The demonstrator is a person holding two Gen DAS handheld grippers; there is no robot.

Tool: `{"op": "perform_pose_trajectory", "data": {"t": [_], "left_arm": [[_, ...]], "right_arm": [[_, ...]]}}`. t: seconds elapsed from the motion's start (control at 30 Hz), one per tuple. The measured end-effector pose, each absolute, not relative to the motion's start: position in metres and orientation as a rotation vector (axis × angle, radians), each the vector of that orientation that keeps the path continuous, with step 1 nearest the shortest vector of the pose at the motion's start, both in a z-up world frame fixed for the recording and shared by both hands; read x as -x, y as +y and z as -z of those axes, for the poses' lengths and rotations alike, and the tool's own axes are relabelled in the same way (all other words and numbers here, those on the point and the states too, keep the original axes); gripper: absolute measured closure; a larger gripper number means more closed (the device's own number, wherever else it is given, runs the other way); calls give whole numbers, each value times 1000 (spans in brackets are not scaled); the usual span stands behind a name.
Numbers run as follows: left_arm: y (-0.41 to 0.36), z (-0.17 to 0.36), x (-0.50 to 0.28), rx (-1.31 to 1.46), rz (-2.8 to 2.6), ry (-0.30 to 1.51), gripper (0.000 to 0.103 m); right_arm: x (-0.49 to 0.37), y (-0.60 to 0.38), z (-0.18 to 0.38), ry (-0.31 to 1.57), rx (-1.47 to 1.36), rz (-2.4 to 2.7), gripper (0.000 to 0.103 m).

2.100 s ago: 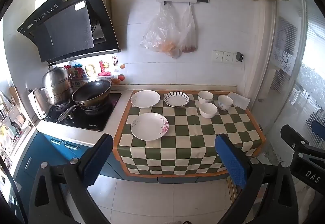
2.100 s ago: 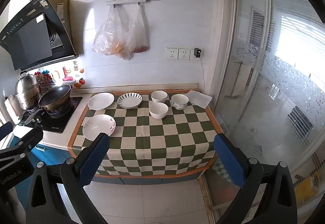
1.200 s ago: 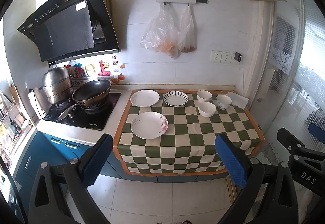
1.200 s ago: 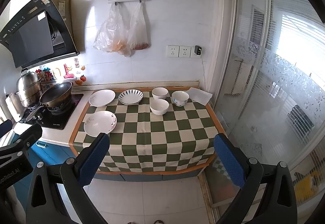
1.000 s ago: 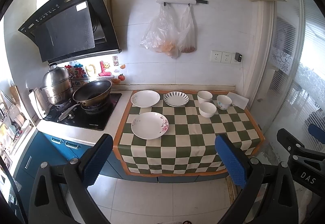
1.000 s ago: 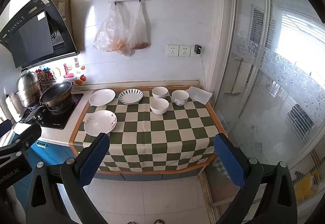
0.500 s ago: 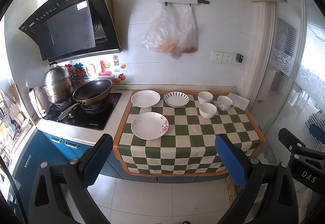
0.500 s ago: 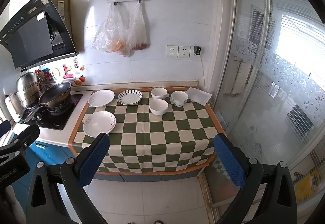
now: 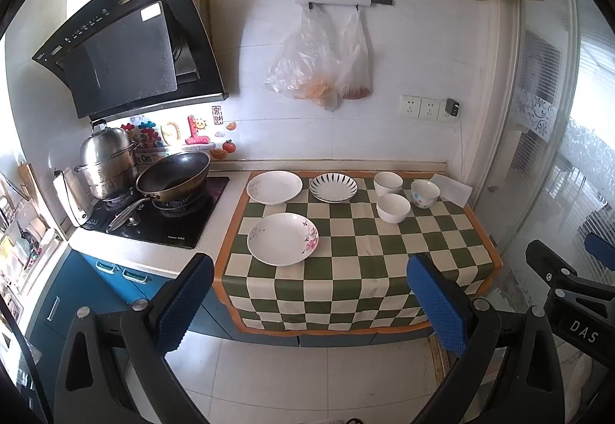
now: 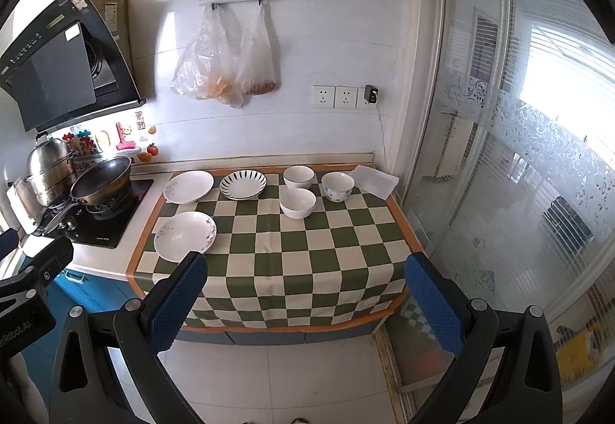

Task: Organize plates and bowls

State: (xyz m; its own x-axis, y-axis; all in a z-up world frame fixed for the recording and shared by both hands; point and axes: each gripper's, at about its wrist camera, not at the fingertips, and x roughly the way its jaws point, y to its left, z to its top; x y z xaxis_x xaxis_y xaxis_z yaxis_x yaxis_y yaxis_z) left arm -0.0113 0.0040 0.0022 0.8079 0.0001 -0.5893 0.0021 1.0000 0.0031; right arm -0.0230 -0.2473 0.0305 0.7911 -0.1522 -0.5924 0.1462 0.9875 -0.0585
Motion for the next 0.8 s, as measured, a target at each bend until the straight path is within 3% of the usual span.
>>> {"op": "perform_pose_trajectory", "data": {"t": [0.8], "left_arm": [[-4,9,-5,-12,11,684,0]], "right_arm": [[12,-251,-22,670,3,168,0]]}}
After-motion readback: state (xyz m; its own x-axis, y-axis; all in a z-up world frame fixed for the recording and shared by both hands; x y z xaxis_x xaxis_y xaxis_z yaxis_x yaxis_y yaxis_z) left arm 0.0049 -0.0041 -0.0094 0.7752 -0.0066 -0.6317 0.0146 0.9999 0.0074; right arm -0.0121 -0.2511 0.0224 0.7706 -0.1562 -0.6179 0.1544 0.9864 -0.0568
